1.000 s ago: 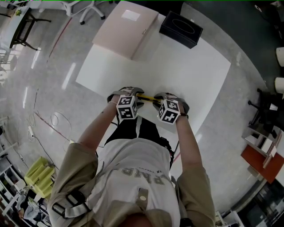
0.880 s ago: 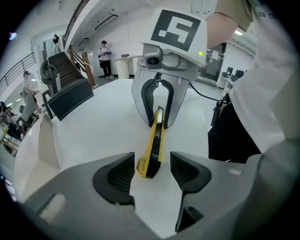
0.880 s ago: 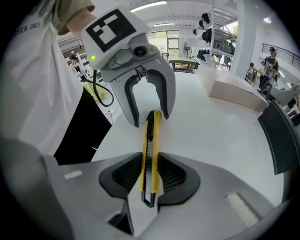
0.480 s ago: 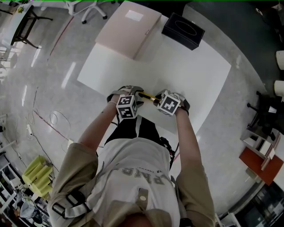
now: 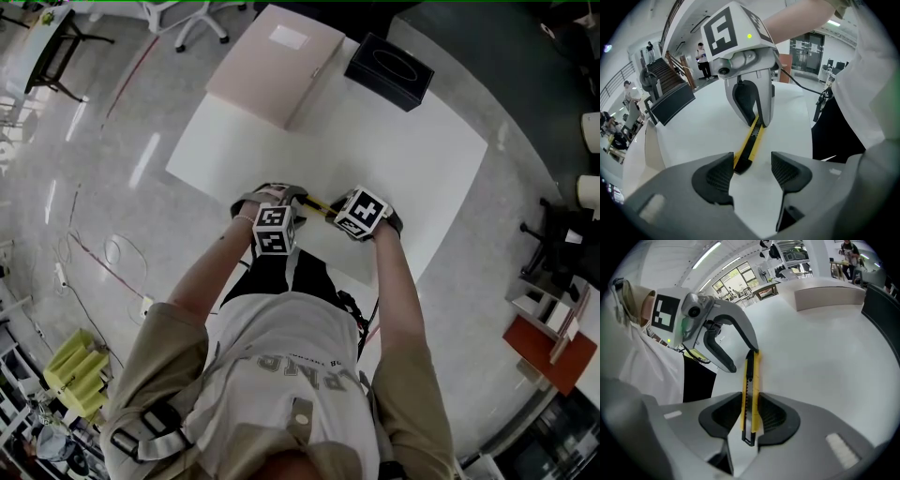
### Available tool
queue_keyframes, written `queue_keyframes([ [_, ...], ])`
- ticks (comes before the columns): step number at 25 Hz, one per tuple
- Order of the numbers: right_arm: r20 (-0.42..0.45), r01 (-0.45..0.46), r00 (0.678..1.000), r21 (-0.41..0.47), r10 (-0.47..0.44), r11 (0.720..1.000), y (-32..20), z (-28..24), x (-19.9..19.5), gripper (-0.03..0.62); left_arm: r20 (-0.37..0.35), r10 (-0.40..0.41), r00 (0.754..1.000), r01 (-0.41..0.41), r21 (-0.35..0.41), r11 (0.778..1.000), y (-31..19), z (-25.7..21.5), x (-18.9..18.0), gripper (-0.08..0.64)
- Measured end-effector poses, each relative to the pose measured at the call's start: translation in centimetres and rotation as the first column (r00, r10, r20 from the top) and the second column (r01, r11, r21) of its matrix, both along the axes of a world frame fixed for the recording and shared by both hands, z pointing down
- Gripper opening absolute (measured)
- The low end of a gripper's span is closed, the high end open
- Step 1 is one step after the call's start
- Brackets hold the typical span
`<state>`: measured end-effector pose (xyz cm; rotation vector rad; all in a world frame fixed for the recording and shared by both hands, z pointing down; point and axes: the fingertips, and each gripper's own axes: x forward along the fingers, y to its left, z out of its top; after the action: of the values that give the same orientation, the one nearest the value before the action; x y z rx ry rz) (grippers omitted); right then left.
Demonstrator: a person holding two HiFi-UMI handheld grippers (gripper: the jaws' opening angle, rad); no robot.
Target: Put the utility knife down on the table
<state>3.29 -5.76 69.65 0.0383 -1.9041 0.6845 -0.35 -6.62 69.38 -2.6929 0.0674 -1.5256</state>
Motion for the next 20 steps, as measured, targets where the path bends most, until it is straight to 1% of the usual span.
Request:
queue_keyframes([
  [6, 0.023, -0.006, 1.000, 0.031, 0.005, 0.999, 0.3, 0.1, -0.2, 0.118, 0.011, 0.008, 1.000, -0.008, -0.003, 1.000, -0.3, 0.0, 0.0, 0.256],
  [11, 0.016, 0.007, 1.000, 0.127, -0.009, 0.992, 0.5, 0.1, -0.2, 0.123, -0.004, -0.007, 1.000, 0.007, -0.005, 1.000, -0.4, -0.2, 0.1, 0.256],
  [15, 0.041, 0.000, 0.999, 0.164, -0.007, 0.986, 1.0, 0.0, -0.6, 0.124, 0.003, 0.009, 1.000, -0.009, 0.003, 1.000, -0.4, -0.1, 0.1, 0.256],
  [20, 0.026, 0.003, 1.000, 0.245, -0.009, 0.969, 1.0, 0.0, -0.3, 0.129, 0.002, 0.014, 1.000, -0.014, 0.010, 1.000, -0.4, 0.0, 0.1, 0.256],
])
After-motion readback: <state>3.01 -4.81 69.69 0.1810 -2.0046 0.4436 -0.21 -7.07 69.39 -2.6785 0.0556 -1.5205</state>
